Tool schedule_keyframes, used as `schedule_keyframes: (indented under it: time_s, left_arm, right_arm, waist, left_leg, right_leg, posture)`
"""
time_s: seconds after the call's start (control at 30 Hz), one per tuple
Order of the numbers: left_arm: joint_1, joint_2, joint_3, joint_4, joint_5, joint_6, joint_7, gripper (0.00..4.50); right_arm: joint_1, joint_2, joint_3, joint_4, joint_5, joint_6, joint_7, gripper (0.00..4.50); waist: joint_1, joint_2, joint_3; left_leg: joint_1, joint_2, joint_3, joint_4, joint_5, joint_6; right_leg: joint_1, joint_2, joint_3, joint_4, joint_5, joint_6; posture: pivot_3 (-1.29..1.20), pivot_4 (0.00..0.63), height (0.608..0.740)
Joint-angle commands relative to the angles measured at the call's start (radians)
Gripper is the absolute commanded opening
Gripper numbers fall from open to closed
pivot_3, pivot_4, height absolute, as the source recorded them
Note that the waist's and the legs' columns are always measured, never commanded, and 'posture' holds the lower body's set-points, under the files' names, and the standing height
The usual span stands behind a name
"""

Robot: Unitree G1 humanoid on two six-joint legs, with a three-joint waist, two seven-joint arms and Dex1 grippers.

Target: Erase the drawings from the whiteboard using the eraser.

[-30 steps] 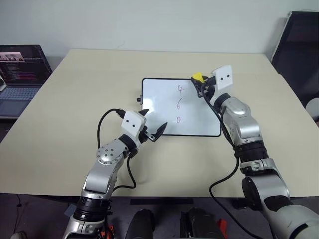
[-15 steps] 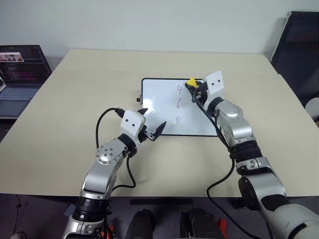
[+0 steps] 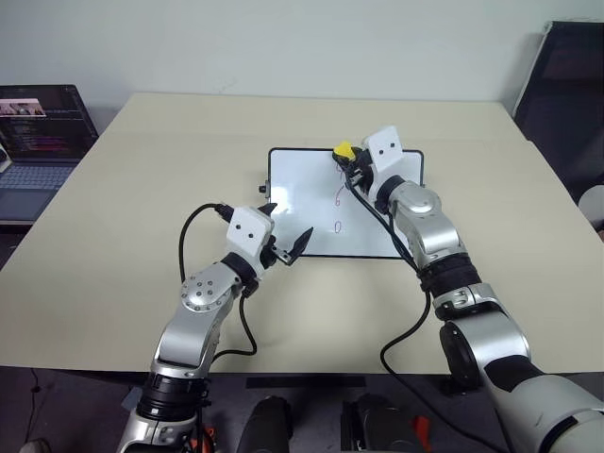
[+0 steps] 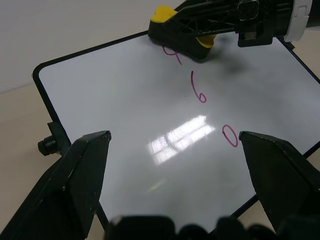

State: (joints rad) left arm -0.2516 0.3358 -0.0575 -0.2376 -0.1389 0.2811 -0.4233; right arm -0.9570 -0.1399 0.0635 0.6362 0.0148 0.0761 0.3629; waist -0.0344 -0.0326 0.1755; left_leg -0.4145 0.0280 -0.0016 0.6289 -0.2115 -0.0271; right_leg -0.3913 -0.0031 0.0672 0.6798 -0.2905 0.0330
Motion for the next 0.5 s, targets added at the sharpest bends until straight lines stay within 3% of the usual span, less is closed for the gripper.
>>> schedule_keyframes:
  time_s: [0.03,0.5]
  left_arm:
    - [0.002,0.001,0.024,-0.047,-0.002,-0.013,0.012,4.50]
    - [0.010,-0.006,0.027,-0.037,0.004,-0.025,0.010,4.50]
  right_arm:
    - [-0.011,0.000,0.011,-0.014,-0.023,-0.019,-0.012,0.87]
    - [0.102,0.004,0.048,-0.123,-0.041,0.044,0.003,0.87]
  waist:
    - [0.000,0.000,0.000]
    - [0.000,0.000,0.000]
  left_leg:
    - [0.000,0.000,0.000,0.000,0.000,0.000]
    - [0.000,0.000,-0.001,0.000,0.000,0.000]
  right_leg:
    - [0.000,0.000,0.000,0.000,0.000,0.000]
    - [0.000,0.000,0.000,0.000,0.000,0.000]
  posture:
    - [0.00,0.150,0.740]
    - [0.00,0.150,0.740]
